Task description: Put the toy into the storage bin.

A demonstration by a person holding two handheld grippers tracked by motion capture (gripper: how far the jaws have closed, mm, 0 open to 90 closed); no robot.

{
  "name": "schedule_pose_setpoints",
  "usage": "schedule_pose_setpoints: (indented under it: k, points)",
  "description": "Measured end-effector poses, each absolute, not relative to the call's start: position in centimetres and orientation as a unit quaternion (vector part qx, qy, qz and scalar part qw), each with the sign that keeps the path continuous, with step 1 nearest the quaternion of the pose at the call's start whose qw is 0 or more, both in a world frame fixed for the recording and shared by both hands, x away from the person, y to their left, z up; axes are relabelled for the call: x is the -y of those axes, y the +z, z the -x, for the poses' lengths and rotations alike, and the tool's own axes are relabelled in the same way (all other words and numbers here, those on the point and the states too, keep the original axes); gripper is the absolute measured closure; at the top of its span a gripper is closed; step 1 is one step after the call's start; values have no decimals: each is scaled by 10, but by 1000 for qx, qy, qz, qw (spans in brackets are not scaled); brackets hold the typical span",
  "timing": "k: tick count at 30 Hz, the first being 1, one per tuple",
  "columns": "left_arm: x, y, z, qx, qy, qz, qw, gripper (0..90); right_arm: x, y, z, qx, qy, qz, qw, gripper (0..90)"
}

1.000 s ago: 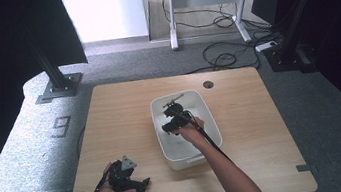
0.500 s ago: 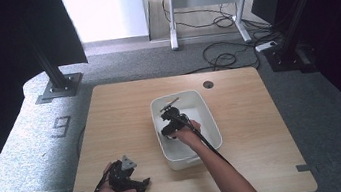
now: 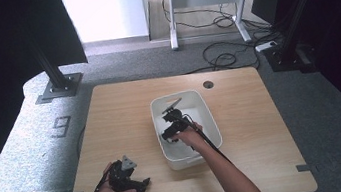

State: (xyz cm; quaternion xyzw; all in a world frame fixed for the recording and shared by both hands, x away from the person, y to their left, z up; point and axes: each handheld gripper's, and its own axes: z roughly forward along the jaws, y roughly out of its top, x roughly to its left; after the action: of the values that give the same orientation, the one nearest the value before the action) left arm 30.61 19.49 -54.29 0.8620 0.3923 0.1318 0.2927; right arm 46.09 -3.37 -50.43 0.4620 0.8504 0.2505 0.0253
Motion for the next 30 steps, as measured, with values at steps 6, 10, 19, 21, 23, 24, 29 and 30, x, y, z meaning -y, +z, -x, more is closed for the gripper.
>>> schedule_pose_setpoints:
  k: [6, 10, 19, 21, 23, 24, 29, 30]
  points:
    - [-195, -543, -306, -391, 132, -862, 293, 0, 40, -498, -456, -848, 264, -456, 46, 415]
    - [-195, -543, -306, -391, 131, -862, 294, 0, 52, -483, -446, -850, 289, -435, 68, 408]
    - [-195, -543, -306, -393, 132, -861, 295, 0, 110, -443, -405, -834, 375, -392, 102, 388]
    - [-194, -543, -306, -393, 132, -861, 295, 0, 116, -441, -401, -831, 382, -390, 105, 387]
    - [-194, -543, -306, -394, 133, -860, 295, 0, 127, -439, -395, -826, 393, -389, 106, 387]
    - [-194, -543, -306, -394, 133, -860, 295, 0, 132, -439, -393, -824, 396, -391, 107, 387]
    - [-194, -544, -306, -395, 134, -860, 296, 0, 151, -439, -387, -814, 409, -396, 113, 387]
    - [-194, -544, -306, -395, 134, -860, 296, 0, 156, -439, -386, -812, 412, -398, 114, 387]
